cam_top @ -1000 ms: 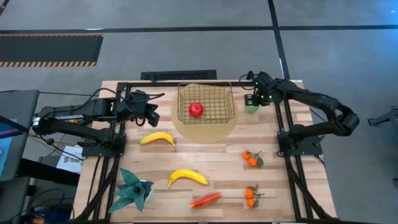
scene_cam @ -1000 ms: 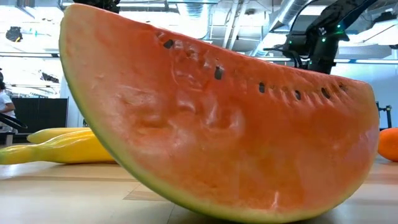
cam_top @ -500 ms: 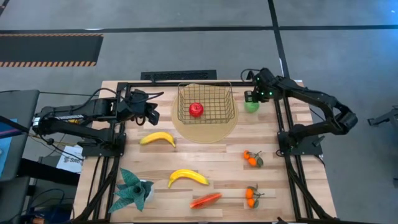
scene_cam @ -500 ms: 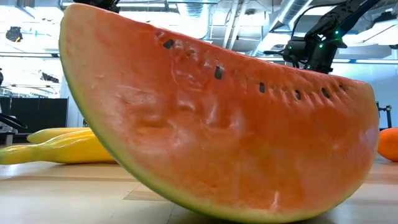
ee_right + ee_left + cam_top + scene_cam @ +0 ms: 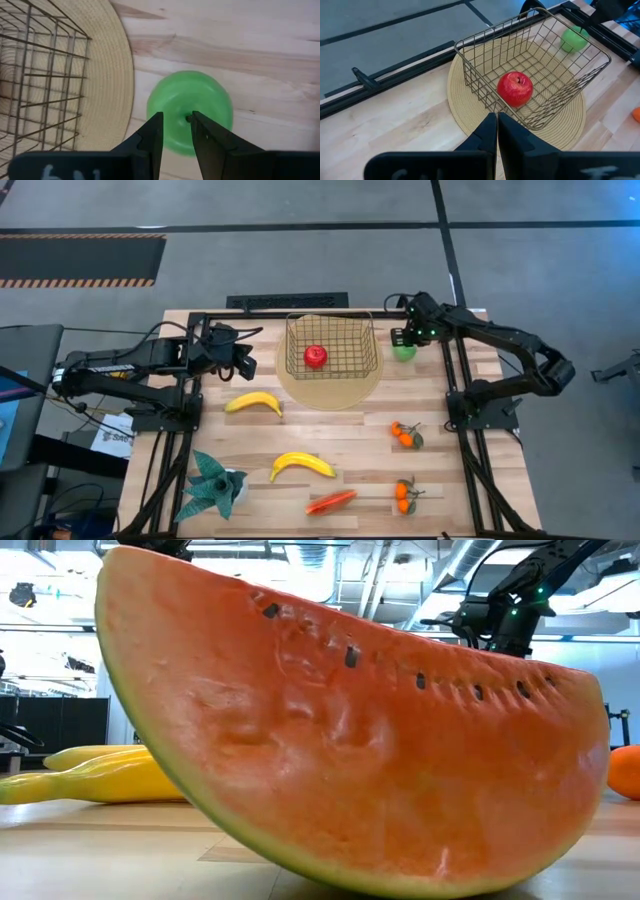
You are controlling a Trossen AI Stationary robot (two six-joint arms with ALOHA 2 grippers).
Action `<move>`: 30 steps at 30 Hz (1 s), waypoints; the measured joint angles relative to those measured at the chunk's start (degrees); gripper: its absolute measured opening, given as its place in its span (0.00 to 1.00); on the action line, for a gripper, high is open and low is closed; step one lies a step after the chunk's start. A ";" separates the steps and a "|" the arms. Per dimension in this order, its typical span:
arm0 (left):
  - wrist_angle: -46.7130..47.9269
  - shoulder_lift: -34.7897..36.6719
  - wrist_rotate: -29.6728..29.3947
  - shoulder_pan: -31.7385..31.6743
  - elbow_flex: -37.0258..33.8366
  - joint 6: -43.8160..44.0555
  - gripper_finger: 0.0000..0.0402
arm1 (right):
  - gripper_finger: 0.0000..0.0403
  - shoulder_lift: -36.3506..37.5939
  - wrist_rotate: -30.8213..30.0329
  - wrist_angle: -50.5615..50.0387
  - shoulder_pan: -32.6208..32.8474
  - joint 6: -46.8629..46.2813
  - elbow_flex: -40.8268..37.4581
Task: Build produce basket
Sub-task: Put the green apple into the basket
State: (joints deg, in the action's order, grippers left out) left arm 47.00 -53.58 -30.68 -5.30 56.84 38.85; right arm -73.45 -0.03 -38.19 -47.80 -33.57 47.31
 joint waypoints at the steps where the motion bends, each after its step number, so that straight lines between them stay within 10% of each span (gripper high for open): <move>1: 0.00 0.00 0.00 0.00 0.00 0.00 0.00 | 0.30 0.00 -0.47 -0.15 0.16 0.01 0.00; 30: -0.01 0.00 0.64 0.00 0.00 0.00 0.00 | 0.30 -5.58 -4.24 0.04 2.15 -0.45 0.04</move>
State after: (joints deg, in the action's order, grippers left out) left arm 47.00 -53.58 -30.04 -5.30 56.84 38.85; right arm -79.03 -4.27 -38.15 -45.65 -34.02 47.35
